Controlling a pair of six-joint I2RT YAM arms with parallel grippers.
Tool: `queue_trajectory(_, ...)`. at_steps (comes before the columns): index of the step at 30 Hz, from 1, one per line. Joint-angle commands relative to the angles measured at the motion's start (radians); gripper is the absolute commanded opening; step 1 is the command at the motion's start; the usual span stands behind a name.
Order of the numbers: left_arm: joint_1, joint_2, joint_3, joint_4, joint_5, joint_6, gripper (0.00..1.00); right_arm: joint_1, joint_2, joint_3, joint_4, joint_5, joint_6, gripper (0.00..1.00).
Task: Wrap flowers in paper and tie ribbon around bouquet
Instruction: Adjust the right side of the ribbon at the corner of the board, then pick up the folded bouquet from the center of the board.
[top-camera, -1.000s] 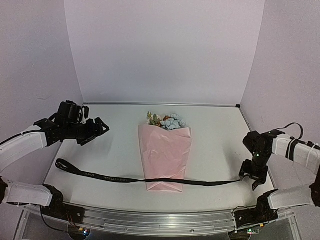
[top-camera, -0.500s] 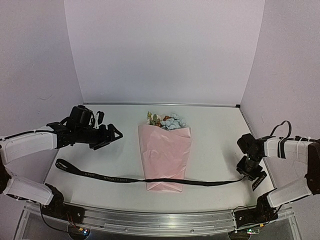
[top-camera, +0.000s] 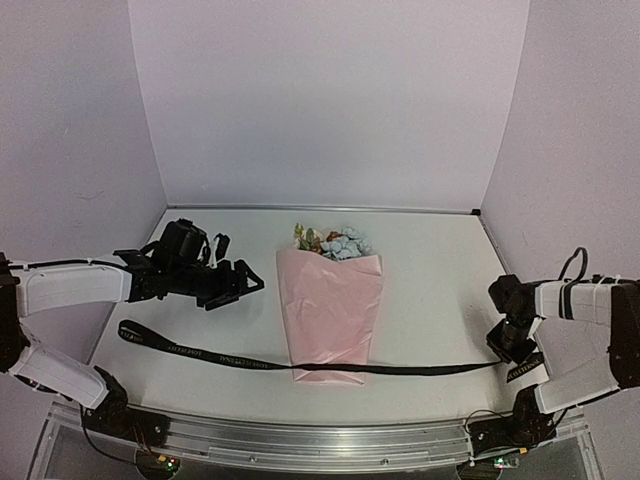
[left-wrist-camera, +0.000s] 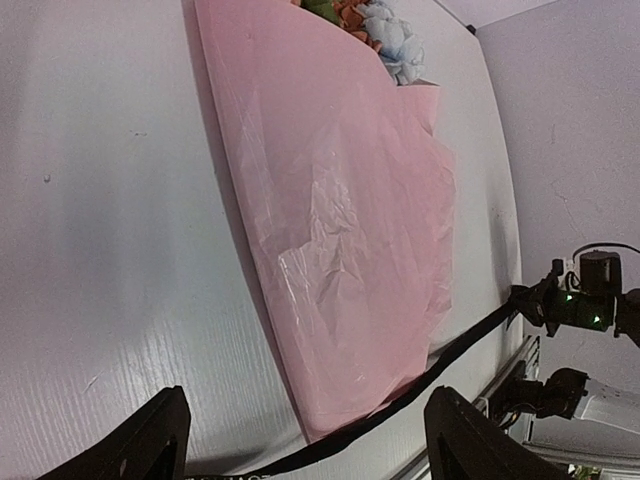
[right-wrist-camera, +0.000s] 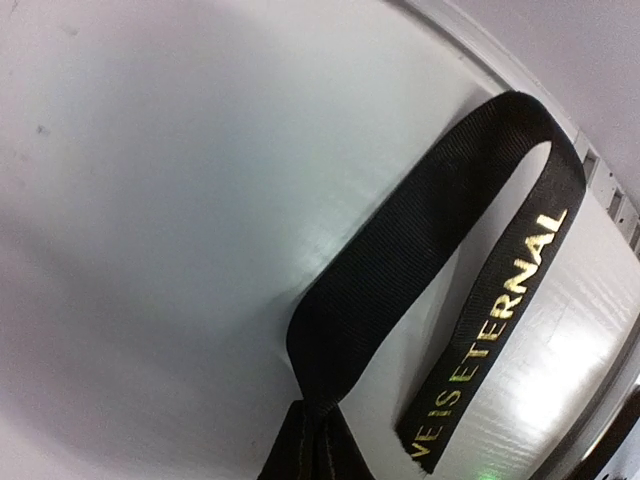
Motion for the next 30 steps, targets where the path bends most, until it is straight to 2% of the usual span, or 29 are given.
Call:
queue_trajectory(1,-0.032,0.026,-0.017,0.056,0.029,-0.011,0.83,-0.036,-0.031,0.103,-0.129,-0.017,-0.160,0.00)
queue_trajectory(2,-0.037,0.032,-0.021,0.062,0.034,-0.014,0.83,-0.037,-0.033,0.124,-0.149,-0.029,-0.182,0.00)
queue_trajectory(8,-0.071,0.077,-0.028,0.088,0.057,-0.022,0.79,-0.010,-0.075,0.191,-0.195,-0.229,-0.249,0.50)
queue_trajectory(12,-0.080,0.112,-0.036,0.107,0.070,-0.024,0.77,0.084,-0.079,0.268,-0.238,-0.298,-0.322,0.70)
queue_trajectory(14,-0.082,0.127,-0.035,0.116,0.077,-0.023,0.77,0.128,-0.081,0.275,-0.205,-0.337,-0.331,0.77)
queue_trajectory(17,-0.086,0.155,-0.034,0.135,0.105,-0.025,0.74,0.232,-0.045,0.287,-0.098,-0.412,-0.335,0.77)
queue_trajectory(22,-0.096,0.206,-0.032,0.159,0.139,-0.024,0.73,0.399,0.129,0.375,0.054,-0.527,-0.362,0.77)
queue_trajectory(30,-0.097,0.294,-0.012,0.230,0.170,-0.049,0.72,0.514,0.342,0.454,0.295,-0.598,-0.315,0.73)
